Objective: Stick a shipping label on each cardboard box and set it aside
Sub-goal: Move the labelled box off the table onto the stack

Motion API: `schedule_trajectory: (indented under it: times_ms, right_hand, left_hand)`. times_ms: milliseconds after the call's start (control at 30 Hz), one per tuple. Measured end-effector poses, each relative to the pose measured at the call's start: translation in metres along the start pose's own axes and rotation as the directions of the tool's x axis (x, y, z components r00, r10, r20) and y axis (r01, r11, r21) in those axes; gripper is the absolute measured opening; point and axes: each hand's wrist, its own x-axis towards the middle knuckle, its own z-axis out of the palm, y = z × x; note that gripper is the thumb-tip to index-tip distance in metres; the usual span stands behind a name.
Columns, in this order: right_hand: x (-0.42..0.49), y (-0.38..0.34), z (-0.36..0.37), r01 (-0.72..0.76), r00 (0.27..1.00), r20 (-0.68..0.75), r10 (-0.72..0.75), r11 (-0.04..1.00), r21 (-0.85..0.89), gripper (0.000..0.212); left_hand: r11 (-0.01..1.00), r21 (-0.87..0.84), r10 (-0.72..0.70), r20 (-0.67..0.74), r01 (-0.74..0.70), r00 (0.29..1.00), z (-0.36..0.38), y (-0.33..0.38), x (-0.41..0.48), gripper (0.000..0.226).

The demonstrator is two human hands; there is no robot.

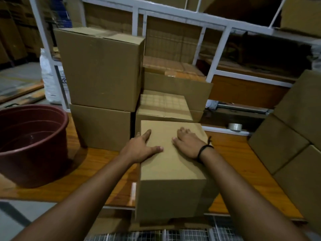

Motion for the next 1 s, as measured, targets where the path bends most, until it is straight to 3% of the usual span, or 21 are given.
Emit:
schedule_trajectory:
  times_ms: [167, 333, 533, 700, 867, 1000]
  right_hand:
    - [-0.005, -0.007, 0.008, 0.219, 0.974, 0.061, -0.219, 0.976, 0.009, 0.055]
    - [0.000, 0.022, -0.008, -0.016, 1.000, 0.012, 0.016, 0.999, -0.048, 0.057]
    - [-0.013, 0.004, 0.004, 0.244, 0.967, 0.069, -0.244, 0.970, 0.004, 0.053]
    - [0.001, 0.009, -0.004, -0.001, 1.000, -0.008, 0.000, 0.997, -0.083, 0.057]
    - [-0.009, -0.033, 0.012, 0.243, 0.970, 0.039, -0.241, 0.969, -0.048, 0.055]
    - [-0.005, 0.016, -0.010, 0.031, 0.999, 0.021, -0.032, 0.999, 0.022, 0.051]
  left_hand:
    - [1.000, 0.001, -0.026, -0.028, 0.026, 0.999, 0.002, -0.001, -0.004, 0.096]
    - [0.999, -0.009, -0.035, -0.032, 0.035, 0.999, 0.002, 0.003, -0.005, 0.093]
    - [0.999, 0.032, -0.010, -0.044, 0.012, 0.999, 0.001, 0.001, -0.013, 0.087]
    - [1.000, 0.020, 0.000, -0.056, 0.001, 0.998, 0.000, 0.009, -0.011, 0.084]
    - [0.999, 0.031, 0.019, -0.061, -0.017, 0.998, 0.001, 0.004, -0.013, 0.079]
    - [0.998, 0.060, 0.018, -0.084, -0.013, 0.996, 0.002, 0.007, -0.011, 0.075]
